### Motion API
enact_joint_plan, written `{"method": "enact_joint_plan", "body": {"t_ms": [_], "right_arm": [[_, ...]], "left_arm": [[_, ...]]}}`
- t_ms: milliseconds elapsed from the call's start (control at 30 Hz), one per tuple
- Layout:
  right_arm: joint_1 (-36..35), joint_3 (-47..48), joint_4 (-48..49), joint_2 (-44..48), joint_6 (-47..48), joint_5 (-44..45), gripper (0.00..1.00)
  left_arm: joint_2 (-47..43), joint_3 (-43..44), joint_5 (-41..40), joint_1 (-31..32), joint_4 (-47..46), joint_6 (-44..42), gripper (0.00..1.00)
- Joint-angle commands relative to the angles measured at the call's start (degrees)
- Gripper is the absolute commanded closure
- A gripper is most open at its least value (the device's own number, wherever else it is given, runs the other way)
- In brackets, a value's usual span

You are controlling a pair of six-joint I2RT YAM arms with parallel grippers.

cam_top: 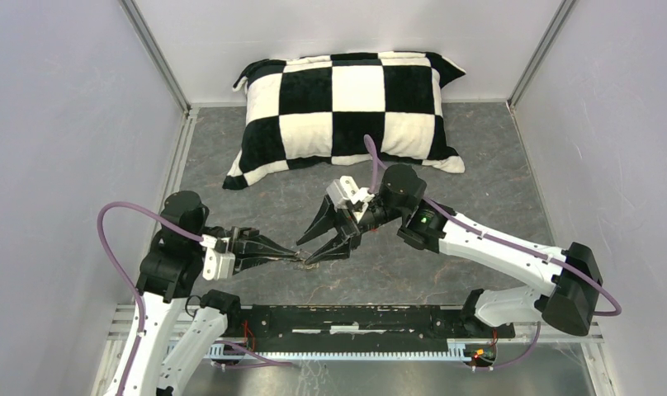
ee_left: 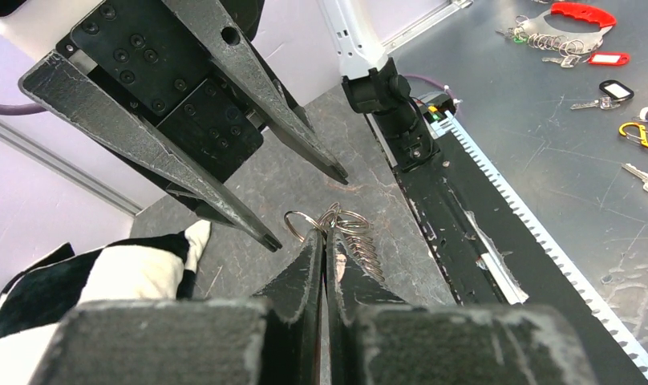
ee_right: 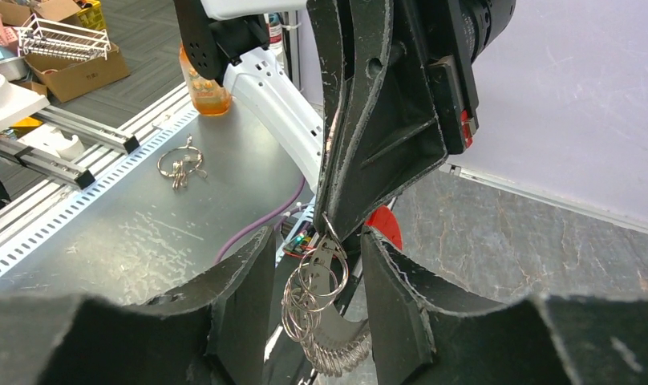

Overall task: Put the keys on the keyring
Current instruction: Adjust the keyring.

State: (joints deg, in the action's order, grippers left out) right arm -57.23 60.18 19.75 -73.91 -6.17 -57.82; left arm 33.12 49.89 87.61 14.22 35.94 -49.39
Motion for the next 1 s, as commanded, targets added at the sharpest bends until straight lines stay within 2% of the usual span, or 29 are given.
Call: {"method": "enact_joint_plan", "body": {"t_ms": [0, 167, 333, 500, 667, 733, 767, 833, 900, 933, 967], "right_arm": [[-0.51, 0.1, 3.5, -0.43, -0.25, 0.55, 0.51], [-0.48, 0.08, 3.72, -0.68, 0.02, 1.75, 0.52], [-0.52, 0.26, 3.92, -1.39, -0.68, 0.89, 0.66], [-0.54, 0.03, 3.81, -1.96, -1.04, 0.25, 0.73], [-0.51, 0.79, 1.79, -1.7, 0.61, 1.39, 0.95], [-0.47, 1.44, -1.05, -1.0, 3.02, 2.78, 0.99], [-0.48, 1.51, -2.79, -0.33, 4.63, 3.77, 1.0], [-0.51, 0.86, -4.61, 1.08, 5.69, 5.65, 1.0], [-0.53, -0.28, -4.79, 2.5, 7.73, 7.37, 1.0], [-0.56, -0.81, -4.5, 3.18, 7.87, 7.89, 1.0], [-0.65, -1.39, -4.17, 3.71, 8.05, 8.83, 1.0]], "left_arm": [[0.01, 2.4, 4.66, -0.24, -0.39, -1.82, 0.98], [-0.34, 2.69, 4.94, -0.24, -0.42, -1.41, 0.98], [-0.34, 2.76, 4.91, -0.24, -0.38, -1.65, 0.98], [-0.24, 3.1, 5.14, -0.24, -0.24, -1.6, 0.98], [-0.38, 2.92, 4.37, -0.24, -0.41, -1.62, 0.98], [-0.81, 2.25, 2.94, -0.24, -0.39, -2.26, 0.97], [-1.22, 1.83, 1.77, -0.24, -0.29, -2.71, 0.94], [-2.02, 0.78, -0.44, -0.27, -0.01, -3.55, 0.73], [-3.03, -0.46, -2.22, -0.24, 0.01, -4.2, 0.47], [-3.4, -0.82, -2.99, -0.24, 0.0, -4.42, 0.4], [-3.82, -1.06, -3.63, -0.24, 0.06, -4.56, 0.38]]}}
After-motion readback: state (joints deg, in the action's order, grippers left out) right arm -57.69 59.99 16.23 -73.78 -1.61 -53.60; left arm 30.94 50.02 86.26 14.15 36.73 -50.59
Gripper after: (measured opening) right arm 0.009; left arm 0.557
